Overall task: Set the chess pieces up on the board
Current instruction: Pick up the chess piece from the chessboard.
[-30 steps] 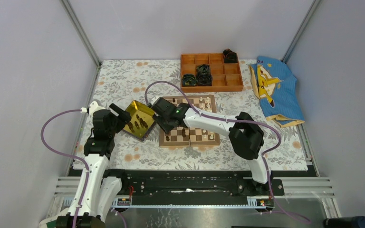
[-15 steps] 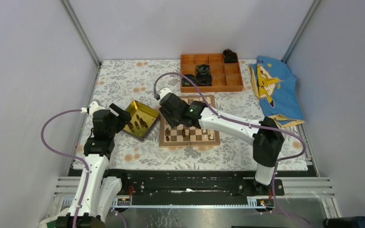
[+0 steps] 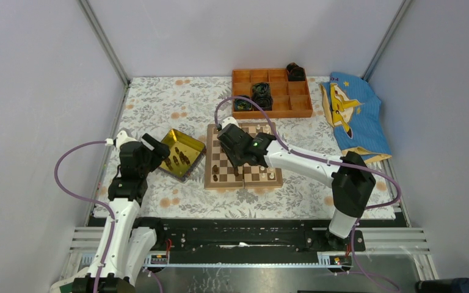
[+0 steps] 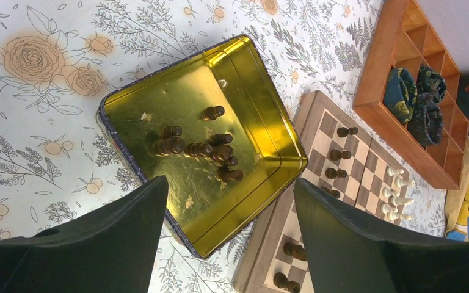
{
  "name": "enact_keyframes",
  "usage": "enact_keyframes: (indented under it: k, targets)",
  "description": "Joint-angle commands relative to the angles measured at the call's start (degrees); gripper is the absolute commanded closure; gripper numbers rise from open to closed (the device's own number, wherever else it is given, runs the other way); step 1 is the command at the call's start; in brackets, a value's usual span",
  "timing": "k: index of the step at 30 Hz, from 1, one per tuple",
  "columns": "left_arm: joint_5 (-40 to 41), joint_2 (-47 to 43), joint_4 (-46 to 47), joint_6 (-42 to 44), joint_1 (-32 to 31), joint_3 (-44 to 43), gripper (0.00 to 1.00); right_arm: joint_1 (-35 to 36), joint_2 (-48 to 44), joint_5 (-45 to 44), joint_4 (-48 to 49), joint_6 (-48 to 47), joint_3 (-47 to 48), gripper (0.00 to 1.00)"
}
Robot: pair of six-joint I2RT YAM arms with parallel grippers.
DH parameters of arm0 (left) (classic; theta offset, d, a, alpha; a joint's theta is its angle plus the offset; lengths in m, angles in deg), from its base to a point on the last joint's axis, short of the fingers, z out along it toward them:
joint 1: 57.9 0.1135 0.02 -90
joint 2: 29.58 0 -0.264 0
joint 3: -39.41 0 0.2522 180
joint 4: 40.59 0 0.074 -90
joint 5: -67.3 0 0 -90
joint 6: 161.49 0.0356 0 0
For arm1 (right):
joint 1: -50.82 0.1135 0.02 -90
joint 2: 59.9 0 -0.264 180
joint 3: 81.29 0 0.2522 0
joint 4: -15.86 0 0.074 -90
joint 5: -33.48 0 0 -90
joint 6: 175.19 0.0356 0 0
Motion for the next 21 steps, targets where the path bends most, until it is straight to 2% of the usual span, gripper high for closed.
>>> enact_keyframes:
  k: [1,21]
  targets:
    - [-1.15,-0.68,2.84,0.22,-0.43,0.45,0.16,-0.62,-2.13,2.15,-0.50,2.14,-0.13,0.58]
    - [-0.98,-0.78,2.70,0.30,-0.41,0.45,0.13,-2.96,2.35,9.65,0.93,3.05,-1.23,0.56]
